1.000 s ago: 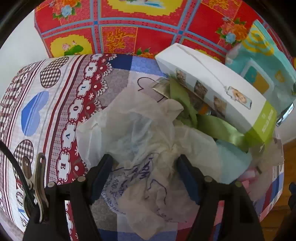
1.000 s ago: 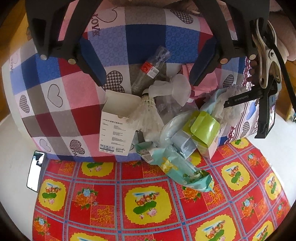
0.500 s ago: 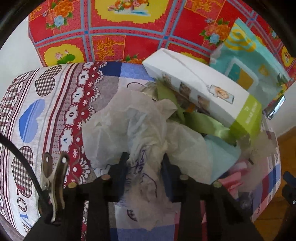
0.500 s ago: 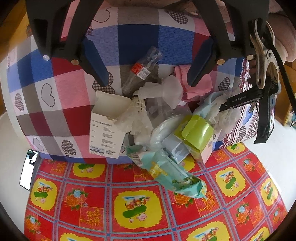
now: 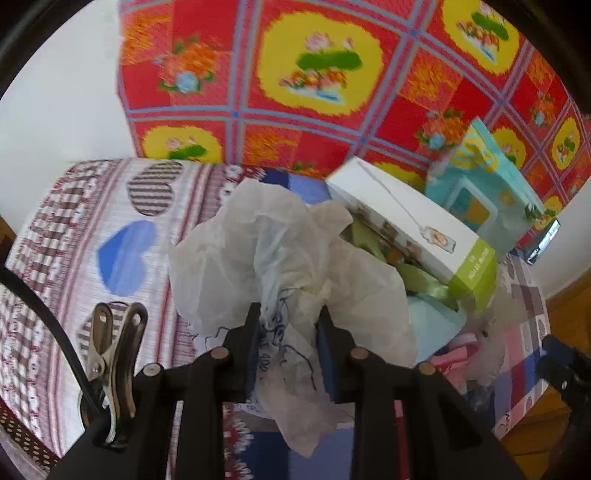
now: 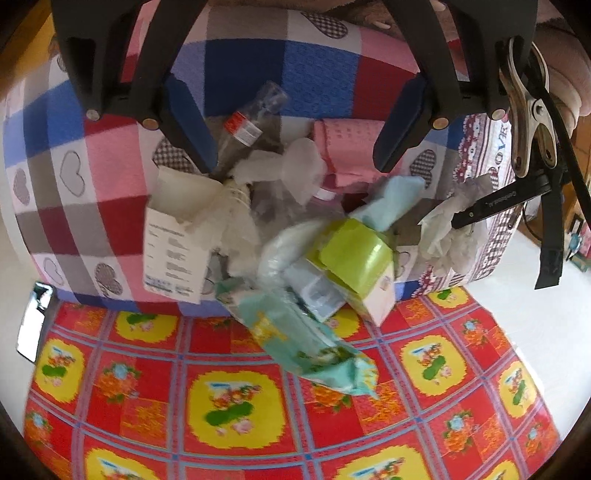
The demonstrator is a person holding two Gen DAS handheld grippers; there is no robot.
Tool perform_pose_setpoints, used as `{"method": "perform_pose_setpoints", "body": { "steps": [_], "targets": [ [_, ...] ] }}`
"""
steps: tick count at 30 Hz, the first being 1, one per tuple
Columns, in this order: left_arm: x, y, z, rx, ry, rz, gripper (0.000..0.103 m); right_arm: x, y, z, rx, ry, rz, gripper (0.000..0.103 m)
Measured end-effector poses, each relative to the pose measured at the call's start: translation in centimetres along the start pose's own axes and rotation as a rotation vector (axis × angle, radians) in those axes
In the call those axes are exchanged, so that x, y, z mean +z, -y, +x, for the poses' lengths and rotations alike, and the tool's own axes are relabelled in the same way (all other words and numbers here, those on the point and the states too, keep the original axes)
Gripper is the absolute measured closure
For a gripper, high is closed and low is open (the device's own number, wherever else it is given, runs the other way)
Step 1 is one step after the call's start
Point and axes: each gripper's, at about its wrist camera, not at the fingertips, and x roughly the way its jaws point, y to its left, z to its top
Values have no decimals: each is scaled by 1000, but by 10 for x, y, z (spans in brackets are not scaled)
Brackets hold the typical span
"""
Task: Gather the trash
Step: 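Close the left gripper on the white tissue and lift it, then grasp the white-and-green selfie stick box with the right gripper while the left holds the tissue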
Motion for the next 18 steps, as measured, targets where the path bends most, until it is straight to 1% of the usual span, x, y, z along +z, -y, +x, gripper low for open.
{"method": "perform_pose_setpoints", "body": {
  "steps": [4,9,12,15,18],
  "targets": [
    [0,-17,-9,25,10,-16,74,16,-18,3,5,16,-61,14],
    [-1,-40,-6,53,1,-38,74,40,-50,13,23,22,-156,14],
    [-7,-52,-3,73,-13,-51,74,53,-70,22,5,33,-214,14],
    [-11,-64,-1,77,-22,-67,74,64,-89,35,-15,39,-279,14],
    [-15,-72,-3,85,-21,-72,74,76,-103,53,-37,23,-334,14]
  ]
}}
